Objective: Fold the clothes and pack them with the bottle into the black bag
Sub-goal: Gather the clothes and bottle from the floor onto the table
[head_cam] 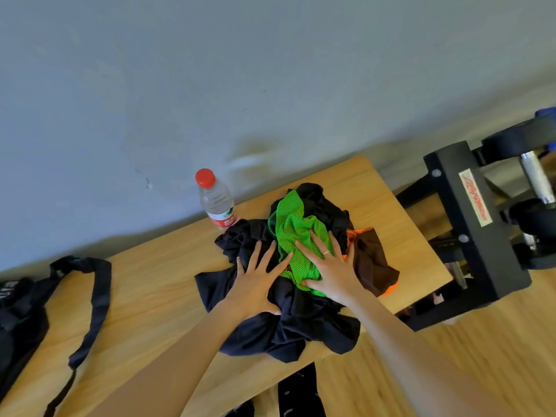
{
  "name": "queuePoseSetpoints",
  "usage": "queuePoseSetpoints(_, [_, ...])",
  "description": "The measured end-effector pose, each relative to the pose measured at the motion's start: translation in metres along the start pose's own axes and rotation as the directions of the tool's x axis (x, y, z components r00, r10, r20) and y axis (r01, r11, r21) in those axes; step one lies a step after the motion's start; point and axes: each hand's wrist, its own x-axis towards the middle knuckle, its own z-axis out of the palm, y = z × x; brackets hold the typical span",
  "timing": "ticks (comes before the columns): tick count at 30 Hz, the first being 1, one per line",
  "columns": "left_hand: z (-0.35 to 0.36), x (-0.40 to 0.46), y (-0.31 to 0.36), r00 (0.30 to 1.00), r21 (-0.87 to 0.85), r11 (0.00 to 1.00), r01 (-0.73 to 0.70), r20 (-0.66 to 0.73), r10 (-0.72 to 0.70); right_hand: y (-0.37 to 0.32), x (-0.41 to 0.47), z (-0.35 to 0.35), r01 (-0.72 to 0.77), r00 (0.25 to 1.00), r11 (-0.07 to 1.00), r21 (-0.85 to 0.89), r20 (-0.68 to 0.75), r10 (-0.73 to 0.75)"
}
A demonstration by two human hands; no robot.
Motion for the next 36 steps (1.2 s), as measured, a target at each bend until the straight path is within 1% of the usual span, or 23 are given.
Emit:
queuePoseSetpoints(9, [-0.038, 0.093, 0.041, 1.000, -0.001, 1.000, -0.006, -0.019, 0.006, 0.087, 0.038, -0.037, -0.026, 1.000, 1.000, 0.007, -0.013, 0.026])
queuePoseSetpoints(18, [-0.060, 0.142, 0.059, 0.999, -0.012, 1.000, 0.003, -0.035, -0.003, 0.132, 0.065, -0.058, -0.028, 0.999, 0.999, 0.041, -0.030, 0.029])
queuePoseSetpoints(22, [-0.063, 0.140, 0.060, 0.999, -0.006, 1.000, 0.012, -0.040, -0.013, 0.129, 0.067, -0.064, -0.013, 0.999, 1.000, 0.027, -0.047, 0.014])
queuePoseSetpoints(27, [-0.067, 0.118, 0.052, 0.995, -0.025, 0.999, 0.020, -0.093, -0.022, 0.108, 0.066, -0.069, 0.014, 0.981, 1.000, 0.001, -0.192, -0.014])
queuePoseSetpoints(30, [-0.069, 0.101, 0.043, 0.987, -0.025, 0.999, 0.039, -0.152, -0.042, 0.086, 0.067, -0.074, 0.041, 0.977, 0.999, 0.011, -0.212, -0.038])
queuePoseSetpoints(32, [-0.068, 0.087, 0.035, 0.977, -0.065, 0.995, 0.078, -0.196, -0.089, 0.071, 0.067, -0.072, 0.076, 0.954, 0.996, 0.037, -0.293, -0.062])
queuePoseSetpoints(34, [-0.062, 0.072, 0.027, 0.963, -0.140, 0.982, 0.123, -0.223, -0.152, 0.058, 0.066, -0.068, 0.097, 0.918, 0.994, 0.044, -0.391, -0.072])
queuePoseSetpoints(36, [-0.055, 0.058, 0.020, 0.956, -0.167, 0.976, 0.137, -0.236, -0.175, 0.047, 0.063, -0.064, 0.117, 0.899, 0.992, 0.044, -0.429, -0.086])
